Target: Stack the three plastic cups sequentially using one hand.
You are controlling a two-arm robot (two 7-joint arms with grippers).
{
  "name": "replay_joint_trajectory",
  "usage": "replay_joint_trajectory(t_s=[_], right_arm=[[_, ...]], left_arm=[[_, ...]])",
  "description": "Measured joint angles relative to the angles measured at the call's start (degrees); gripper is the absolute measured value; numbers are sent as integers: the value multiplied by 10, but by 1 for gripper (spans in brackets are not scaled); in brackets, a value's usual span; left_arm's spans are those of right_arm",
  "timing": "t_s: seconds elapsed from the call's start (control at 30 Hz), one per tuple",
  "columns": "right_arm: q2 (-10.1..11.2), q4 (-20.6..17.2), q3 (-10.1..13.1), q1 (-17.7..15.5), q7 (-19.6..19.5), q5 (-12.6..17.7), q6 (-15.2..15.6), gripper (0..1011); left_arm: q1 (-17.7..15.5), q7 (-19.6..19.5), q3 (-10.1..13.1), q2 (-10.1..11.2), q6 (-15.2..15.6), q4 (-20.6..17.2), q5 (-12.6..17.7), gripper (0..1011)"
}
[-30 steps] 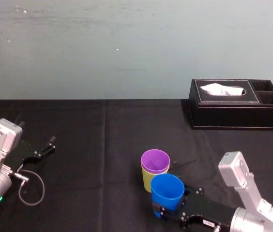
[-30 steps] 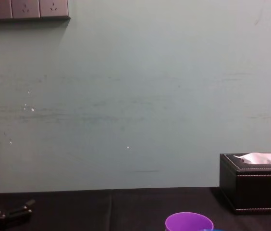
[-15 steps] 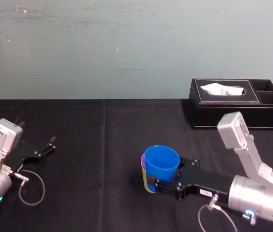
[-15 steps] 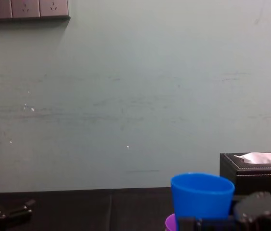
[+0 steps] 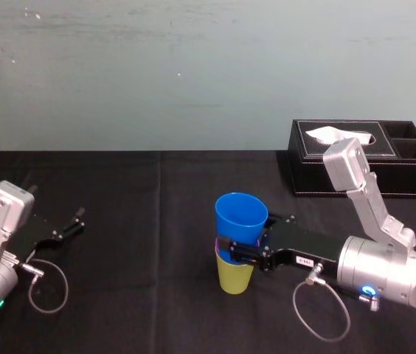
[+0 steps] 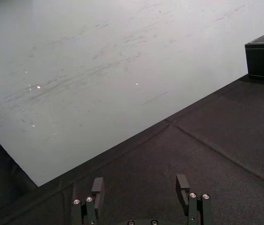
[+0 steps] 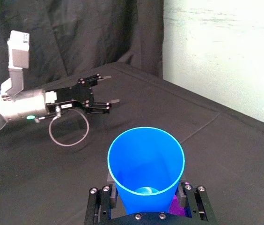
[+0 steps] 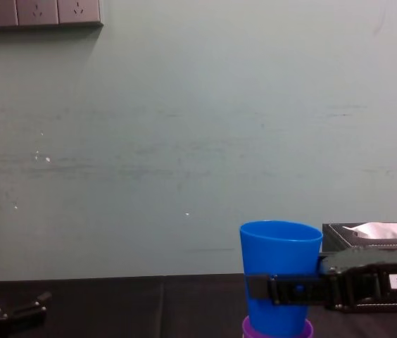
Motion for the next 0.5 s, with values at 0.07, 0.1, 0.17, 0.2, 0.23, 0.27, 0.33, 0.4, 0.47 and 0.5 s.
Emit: replay_joint_trajectory(t_s=[0.07,0.1,0.17,0.2,0.23,0.27,0.33,0.4,0.47,0.5], right_arm=[[-1,5,-2,5,0,1,-1,707],[-2,11,-5,11,0,2,-3,707],[-4,18,-7,17,0,4,-5,707],[-6,26,-11,23,0,6,-7,707],[-7,29,-12,26,0,6,-7,707],[-8,32,-15,29,1,7,-8,707],[-10,42,-21,36,2,7,-11,707],[-11,50,-27,42,3,6,-14,708],[-12,55,-30,46,4,6,-17,707],[-13,60,-32,49,4,4,-19,707]], left_arm=[[0,0,0,0,0,0,0,1000],[0,0,0,0,0,0,0,1000],[0,0,0,0,0,0,0,1000],[0,0,0,0,0,0,0,1000],[0,0,0,0,0,0,0,1000],[0,0,0,0,0,0,0,1000],[0,0,0,0,0,0,0,1000],[0,0,0,0,0,0,0,1000],[0,0,0,0,0,0,0,1000],[0,0,0,0,0,0,0,1000]])
